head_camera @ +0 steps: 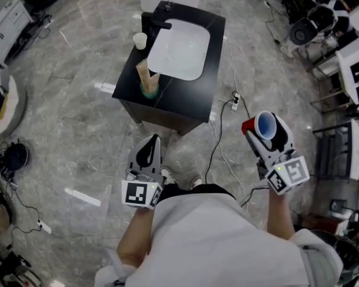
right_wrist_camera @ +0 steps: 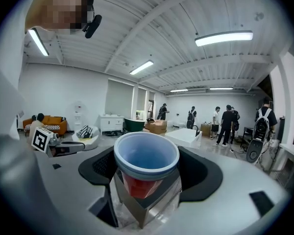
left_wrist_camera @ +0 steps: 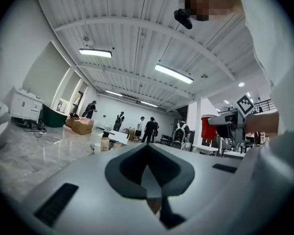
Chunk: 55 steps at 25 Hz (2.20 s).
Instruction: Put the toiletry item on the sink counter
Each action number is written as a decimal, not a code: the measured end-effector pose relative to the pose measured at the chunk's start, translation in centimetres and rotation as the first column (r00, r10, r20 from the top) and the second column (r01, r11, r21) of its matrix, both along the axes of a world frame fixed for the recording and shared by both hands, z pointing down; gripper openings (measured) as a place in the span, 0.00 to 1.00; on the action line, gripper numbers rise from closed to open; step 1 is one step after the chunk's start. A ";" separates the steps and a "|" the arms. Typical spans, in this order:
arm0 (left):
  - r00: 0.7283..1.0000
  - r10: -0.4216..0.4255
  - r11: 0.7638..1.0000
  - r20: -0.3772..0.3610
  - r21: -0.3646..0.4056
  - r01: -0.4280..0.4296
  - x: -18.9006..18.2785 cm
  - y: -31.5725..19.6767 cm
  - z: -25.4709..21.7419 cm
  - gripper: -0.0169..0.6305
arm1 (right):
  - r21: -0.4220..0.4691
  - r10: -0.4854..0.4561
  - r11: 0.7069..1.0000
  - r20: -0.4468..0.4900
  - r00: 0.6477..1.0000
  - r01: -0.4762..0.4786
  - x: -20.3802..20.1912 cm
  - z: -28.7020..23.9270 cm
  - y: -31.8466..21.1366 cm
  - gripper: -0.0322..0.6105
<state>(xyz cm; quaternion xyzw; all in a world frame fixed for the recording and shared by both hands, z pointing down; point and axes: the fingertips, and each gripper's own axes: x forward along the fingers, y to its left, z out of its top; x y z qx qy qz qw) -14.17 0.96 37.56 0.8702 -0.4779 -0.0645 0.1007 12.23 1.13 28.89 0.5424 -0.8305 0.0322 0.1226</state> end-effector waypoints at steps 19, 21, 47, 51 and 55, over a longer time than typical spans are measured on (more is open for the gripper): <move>0.997 -0.068 0.998 0.037 -0.010 0.068 1.8 -2.5 0.7 0.03 | 0.018 -0.107 0.994 0.066 0.992 0.106 0.4 0.9 -5.7 0.65; 0.995 -0.085 0.996 0.048 -0.012 0.085 2.8 -3.5 0.7 0.03 | 0.021 -0.126 0.992 0.078 0.989 0.125 1.1 1.1 -6.9 0.65; 0.952 -0.240 0.968 0.191 -0.021 0.249 11.3 -12.0 -1.2 0.03 | -0.002 -0.466 0.883 0.116 0.877 0.469 -0.2 6.1 -18.5 0.65; 0.959 -0.222 0.970 0.175 -0.058 0.235 11.4 -11.6 -0.1 0.03 | -0.040 -0.486 0.870 0.104 0.868 0.491 -2.9 9.3 -19.0 0.65; 0.964 -0.206 0.970 0.168 -0.091 0.224 10.8 -11.3 1.0 0.03 | -0.059 -0.477 0.873 0.100 0.873 0.484 -4.7 11.3 -19.6 0.65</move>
